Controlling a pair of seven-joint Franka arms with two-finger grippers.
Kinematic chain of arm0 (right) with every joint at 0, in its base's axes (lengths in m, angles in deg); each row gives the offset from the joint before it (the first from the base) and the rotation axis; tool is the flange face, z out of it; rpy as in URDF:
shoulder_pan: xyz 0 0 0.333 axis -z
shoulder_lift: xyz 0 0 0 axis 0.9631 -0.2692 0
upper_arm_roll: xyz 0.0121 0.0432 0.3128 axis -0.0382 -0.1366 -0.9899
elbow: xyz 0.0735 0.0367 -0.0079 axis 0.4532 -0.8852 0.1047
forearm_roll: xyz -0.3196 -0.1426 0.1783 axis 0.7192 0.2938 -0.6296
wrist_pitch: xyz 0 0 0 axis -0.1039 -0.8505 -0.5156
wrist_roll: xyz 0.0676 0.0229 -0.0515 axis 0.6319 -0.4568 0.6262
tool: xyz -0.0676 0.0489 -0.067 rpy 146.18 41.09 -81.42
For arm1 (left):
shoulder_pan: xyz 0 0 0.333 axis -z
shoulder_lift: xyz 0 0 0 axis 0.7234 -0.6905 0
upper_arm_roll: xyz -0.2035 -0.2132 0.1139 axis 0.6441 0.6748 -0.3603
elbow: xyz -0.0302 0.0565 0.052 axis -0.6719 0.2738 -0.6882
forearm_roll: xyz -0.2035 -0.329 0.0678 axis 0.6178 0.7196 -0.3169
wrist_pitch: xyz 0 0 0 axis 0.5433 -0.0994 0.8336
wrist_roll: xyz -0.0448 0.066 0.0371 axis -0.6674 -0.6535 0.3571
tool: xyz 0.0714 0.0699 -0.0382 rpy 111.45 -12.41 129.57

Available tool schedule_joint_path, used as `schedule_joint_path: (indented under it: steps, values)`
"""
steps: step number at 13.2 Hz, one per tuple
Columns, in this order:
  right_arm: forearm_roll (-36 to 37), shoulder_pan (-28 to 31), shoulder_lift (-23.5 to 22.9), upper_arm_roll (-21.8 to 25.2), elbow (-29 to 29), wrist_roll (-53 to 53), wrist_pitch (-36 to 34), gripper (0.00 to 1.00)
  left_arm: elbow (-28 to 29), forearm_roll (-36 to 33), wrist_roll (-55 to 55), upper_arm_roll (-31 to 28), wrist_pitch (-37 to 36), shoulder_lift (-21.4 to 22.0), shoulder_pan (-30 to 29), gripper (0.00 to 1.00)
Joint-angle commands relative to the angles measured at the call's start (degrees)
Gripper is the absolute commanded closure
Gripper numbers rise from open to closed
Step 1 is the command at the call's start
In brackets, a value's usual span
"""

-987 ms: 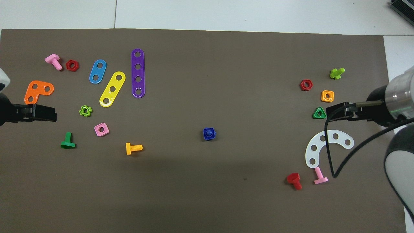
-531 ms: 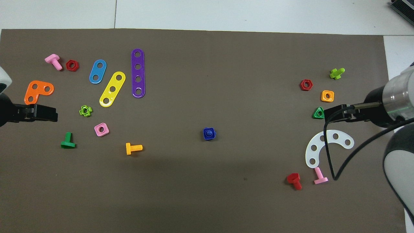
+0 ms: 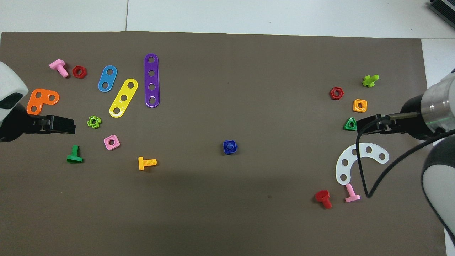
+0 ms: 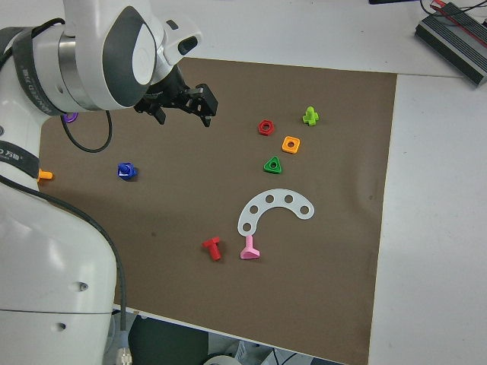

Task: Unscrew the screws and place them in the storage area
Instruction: 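Reach the left gripper to the blue nut in the table centre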

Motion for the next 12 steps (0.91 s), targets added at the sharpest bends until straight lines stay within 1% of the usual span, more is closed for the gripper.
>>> schedule_joint_path:
  steps: [1, 4, 5, 7, 9, 11, 12]
  values:
    - [-1.49, 0.82, 0.52, -0.16, -0.87, 1.86, 0.92, 0.00, 4.46, 0.77, 3.62, -0.46, 4.10, 2.09, 3.62, 0.00]
    - [-1.49, 0.82, 0.52, -0.16, -0.87, 1.86, 0.92, 0.00, 11.04, 0.85, 11.44, -0.46, 11.38, 3.68, 10.37, 0.00]
    - [-1.49, 0.82, 0.52, -0.16, -0.87, 1.86, 0.92, 0.00, 12.54, 0.94, 13.99, -0.46, 13.93, 3.60, 12.14, 0.00]
    - [-1.49, 0.73, 0.52, -0.16, -0.87, 1.77, 0.92, 0.00, 13.43, 0.94, 15.33, -0.46, 15.89, 2.98, 15.04, 0.00]
    - [-1.49, 0.73, 0.52, -0.16, -0.87, 1.86, 0.92, 0.00, 13.44, 1.03, 16.12, -0.46, 17.20, 1.32, 17.33, 0.00]
    - [-1.49, 0.73, 0.52, -0.16, -0.87, 1.95, 0.92, 0.00, 13.44, 1.03, 20.58, -0.46, 20.96, -1.22, 20.31, 0.00]
    - [-1.49, 0.73, 0.52, -0.16, -0.87, 1.95, 1.01, 0.00, 13.44, 1.03, 22.87, -0.46, 23.68, -3.24, 22.16, 0.00]
